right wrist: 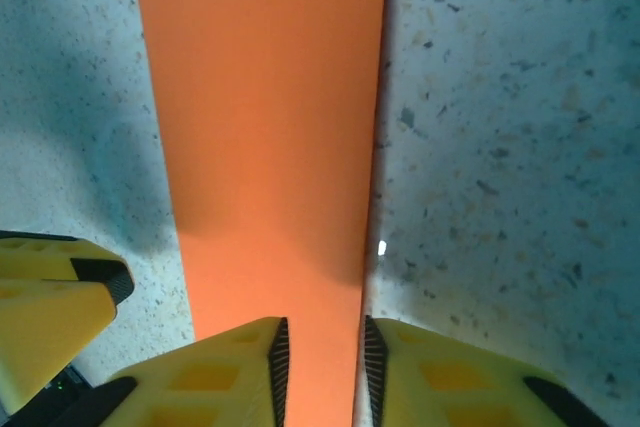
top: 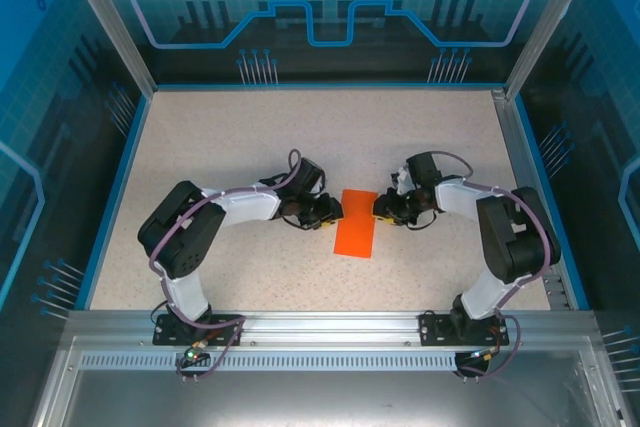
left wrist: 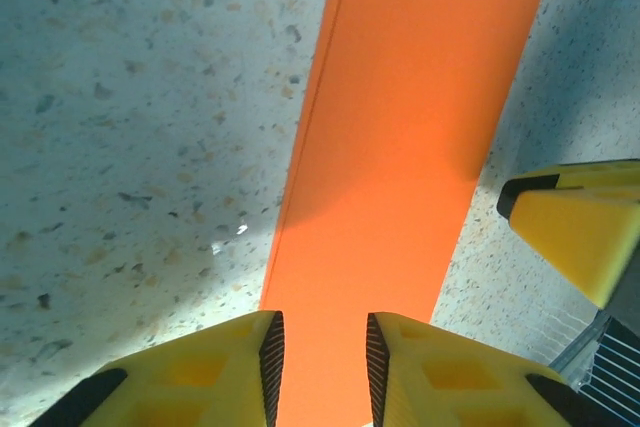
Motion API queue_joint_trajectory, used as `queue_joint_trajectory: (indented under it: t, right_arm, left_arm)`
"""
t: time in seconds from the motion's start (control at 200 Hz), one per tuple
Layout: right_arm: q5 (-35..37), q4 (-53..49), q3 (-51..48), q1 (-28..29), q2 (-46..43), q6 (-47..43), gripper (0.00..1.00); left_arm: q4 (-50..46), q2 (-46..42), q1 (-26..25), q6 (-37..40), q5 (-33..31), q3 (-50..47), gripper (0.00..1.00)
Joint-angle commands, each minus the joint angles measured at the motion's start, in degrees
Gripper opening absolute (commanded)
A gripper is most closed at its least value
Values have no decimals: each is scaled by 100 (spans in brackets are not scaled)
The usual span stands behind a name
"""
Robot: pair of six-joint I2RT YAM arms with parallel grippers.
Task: Fold a paper plane with a square sheet of paper (pick it up from the middle)
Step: Fold the triangle a second time at the center of the table.
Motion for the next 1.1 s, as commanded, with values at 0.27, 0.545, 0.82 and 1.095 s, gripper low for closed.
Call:
queue_joint_trajectory:
  t: [0.27, 0.545, 0.82, 1.095]
  right_arm:
    - [-582, 386, 355, 53, 743, -7, 10]
    - [-494, 27, 692, 75, 796, -310, 17]
    - [-175, -290, 574, 95, 79, -329, 26]
    - [-531, 81, 455, 274, 376, -196, 19]
  left_arm:
    - [142, -58, 245, -193, 272, -138, 33]
    - [152, 35, 274, -218, 346, -62, 34]
    - [174, 30, 286, -253, 352, -86, 35]
    - [508, 154, 359, -455, 646, -109, 37]
